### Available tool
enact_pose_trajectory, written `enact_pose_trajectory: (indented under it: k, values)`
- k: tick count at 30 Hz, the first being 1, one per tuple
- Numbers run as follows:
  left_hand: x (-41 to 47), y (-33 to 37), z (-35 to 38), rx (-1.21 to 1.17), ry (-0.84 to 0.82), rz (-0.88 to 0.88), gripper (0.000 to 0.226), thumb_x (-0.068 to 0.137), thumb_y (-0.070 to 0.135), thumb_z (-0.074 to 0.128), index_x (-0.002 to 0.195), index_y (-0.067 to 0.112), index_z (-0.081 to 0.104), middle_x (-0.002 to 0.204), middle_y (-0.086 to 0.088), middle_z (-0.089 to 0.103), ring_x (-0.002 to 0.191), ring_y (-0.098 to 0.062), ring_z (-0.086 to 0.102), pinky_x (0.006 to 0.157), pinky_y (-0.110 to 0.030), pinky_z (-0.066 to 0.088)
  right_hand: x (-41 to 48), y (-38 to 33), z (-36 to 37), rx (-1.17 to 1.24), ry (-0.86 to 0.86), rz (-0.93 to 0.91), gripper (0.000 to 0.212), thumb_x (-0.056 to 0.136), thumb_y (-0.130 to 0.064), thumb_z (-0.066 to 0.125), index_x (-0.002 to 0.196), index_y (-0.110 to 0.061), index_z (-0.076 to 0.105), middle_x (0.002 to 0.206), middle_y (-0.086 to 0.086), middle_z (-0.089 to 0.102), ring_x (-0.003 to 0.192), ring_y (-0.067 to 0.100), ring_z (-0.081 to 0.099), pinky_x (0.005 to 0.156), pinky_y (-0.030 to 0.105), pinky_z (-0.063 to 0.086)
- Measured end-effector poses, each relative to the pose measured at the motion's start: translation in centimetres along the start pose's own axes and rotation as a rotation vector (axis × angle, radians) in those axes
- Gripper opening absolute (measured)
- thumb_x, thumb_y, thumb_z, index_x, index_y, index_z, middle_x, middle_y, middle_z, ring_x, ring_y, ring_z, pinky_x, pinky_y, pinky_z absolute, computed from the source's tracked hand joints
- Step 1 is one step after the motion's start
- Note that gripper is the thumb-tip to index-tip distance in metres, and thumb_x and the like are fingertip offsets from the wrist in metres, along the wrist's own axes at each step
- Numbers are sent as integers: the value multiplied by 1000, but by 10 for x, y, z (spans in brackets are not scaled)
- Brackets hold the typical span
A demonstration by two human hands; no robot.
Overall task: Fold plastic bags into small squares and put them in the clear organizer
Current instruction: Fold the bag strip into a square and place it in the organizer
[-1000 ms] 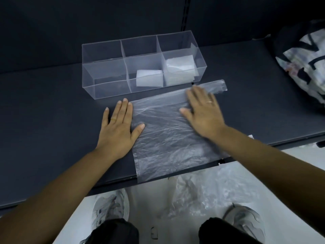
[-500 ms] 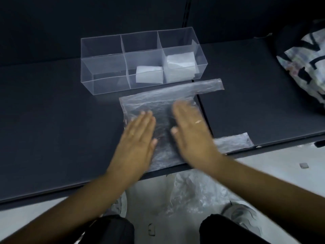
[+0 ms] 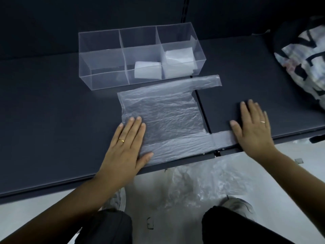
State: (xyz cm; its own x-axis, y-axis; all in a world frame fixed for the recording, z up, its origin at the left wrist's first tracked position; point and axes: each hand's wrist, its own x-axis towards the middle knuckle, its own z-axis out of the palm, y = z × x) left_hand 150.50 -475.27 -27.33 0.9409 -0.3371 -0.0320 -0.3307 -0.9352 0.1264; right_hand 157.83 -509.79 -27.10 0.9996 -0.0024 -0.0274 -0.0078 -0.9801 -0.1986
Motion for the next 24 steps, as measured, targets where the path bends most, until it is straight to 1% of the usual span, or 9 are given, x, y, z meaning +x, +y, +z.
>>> enact_pose_trajectory:
  k: [2,4,6,9,12,15,19,22,24]
  values:
    - [-8,7,-1,-60,98,144,59,96,42,40,139,1,46,150,-15,37,142,-29,30,114,-48,24,-9,-5,-7,155,7,-144,58,94,-37,50,142,-7,41,150,16,35,139,31,30,116,43,20]
    - [-12,16,0,-100,136,260,51,95,38,45,131,4,57,143,-11,49,136,-26,41,111,-44,31,-23,-24,-9,233,-49,-385,44,88,-35,66,125,-13,60,131,9,53,120,24,46,105,29,29]
    - [-11,23,0,-122,103,267,52,93,40,45,128,4,59,138,-9,54,130,-24,49,108,-40,36,-32,-40,-6,243,-131,-523,31,78,-28,77,106,-15,69,114,3,60,100,20,51,92,28,36]
    - [-8,27,0,-186,44,164,57,92,43,43,130,3,57,139,-8,53,128,-22,51,109,-34,35,-31,-53,-7,275,-162,-494,18,71,-21,83,84,-17,72,99,-2,60,86,20,53,78,39,44]
    - [-9,27,3,-274,49,108,59,91,45,46,132,4,56,140,-6,52,129,-20,47,108,-31,32,-32,-55,-6,291,-185,-506,14,72,-19,82,72,-16,69,92,-3,58,80,18,51,75,40,44]
    - [-7,27,5,-295,79,93,58,89,47,50,128,5,60,136,-5,56,126,-19,51,108,-30,34,-30,-57,-5,263,-233,-522,13,79,-17,77,73,-16,65,93,-5,55,84,16,50,79,36,40]
    - [-2,27,4,-333,150,69,50,88,43,55,119,6,67,126,-3,64,115,-18,58,105,-27,38,-18,-59,-20,509,-442,-361,19,88,-15,67,73,-21,56,95,-11,56,90,6,54,83,12,37]
    - [1,23,1,-337,240,80,34,90,29,57,111,6,71,117,-4,69,105,-20,66,97,-32,46,-10,-59,-31,596,-544,-257,13,93,-24,58,81,-27,55,97,-13,63,88,5,60,77,18,45]
    - [2,21,-3,-367,285,75,29,92,23,54,107,5,73,111,-5,71,100,-20,68,94,-31,49,-10,-60,-36,558,-529,-242,9,92,-37,54,89,-28,53,102,-17,63,93,0,58,82,23,44]
